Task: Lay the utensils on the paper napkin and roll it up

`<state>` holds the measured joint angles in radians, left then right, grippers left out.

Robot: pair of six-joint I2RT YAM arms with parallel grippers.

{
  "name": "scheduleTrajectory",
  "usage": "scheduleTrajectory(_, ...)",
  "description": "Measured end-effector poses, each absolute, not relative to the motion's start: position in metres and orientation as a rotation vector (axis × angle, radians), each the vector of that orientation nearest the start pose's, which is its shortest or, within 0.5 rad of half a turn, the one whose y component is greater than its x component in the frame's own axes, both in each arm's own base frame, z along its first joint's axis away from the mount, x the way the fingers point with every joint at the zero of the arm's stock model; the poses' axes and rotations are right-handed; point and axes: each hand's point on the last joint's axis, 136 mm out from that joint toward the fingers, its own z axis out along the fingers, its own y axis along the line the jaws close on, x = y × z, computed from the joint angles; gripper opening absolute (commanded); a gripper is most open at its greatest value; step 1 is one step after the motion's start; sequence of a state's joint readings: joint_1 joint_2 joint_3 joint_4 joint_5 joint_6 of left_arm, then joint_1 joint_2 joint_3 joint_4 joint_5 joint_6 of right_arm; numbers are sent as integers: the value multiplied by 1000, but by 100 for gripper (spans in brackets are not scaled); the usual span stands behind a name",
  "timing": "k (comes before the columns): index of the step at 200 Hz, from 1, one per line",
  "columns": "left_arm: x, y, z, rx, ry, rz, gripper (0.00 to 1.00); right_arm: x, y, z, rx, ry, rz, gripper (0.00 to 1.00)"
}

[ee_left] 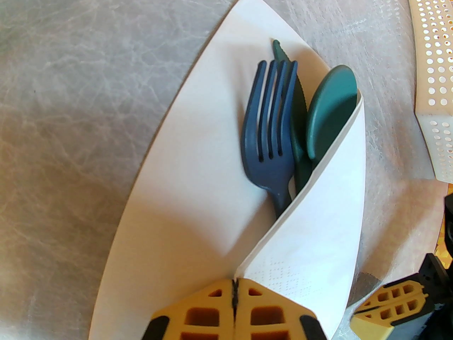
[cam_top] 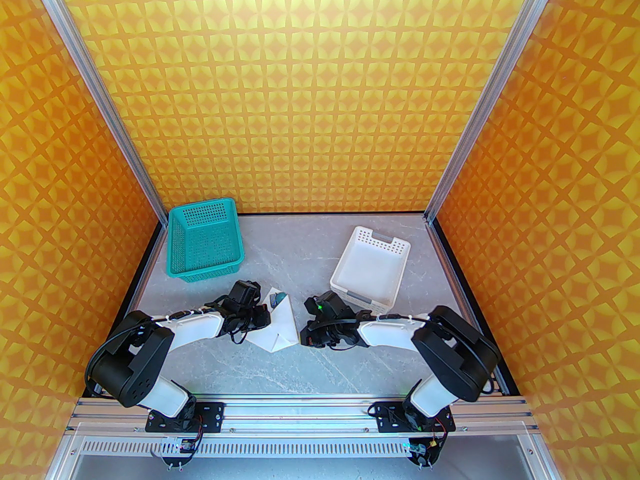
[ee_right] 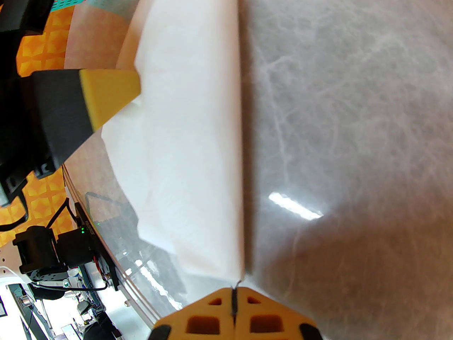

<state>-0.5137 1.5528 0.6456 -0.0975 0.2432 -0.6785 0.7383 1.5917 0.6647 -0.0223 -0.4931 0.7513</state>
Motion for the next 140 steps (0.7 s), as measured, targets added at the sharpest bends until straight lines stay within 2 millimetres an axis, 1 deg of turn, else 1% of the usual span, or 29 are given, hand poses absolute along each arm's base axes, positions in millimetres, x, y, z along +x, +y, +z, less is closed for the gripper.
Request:
scheduleTrajectory(27, 278, -204, 18, -128, 2715, -716, 0, 209, 305, 43, -229, 2771, 1144, 0)
scheduleTrajectory(54, 278, -204, 18, -128, 2715, -715, 0, 208, 321, 47, -268, 2749, 1186, 0)
scheduleTrajectory(81, 279, -204, 18, -129, 2714, -712, 0, 205, 328, 39, -276, 2769, 1198, 0)
scheduleTrajectory(113, 278, -204, 18, -130, 2714, -712, 0, 202, 328, 26, -256, 2810, 1186, 0)
scheduleTrajectory(140, 278, -204, 18, -130, 2714, -712, 0, 201, 327, 21, -243, 2821, 1183, 0)
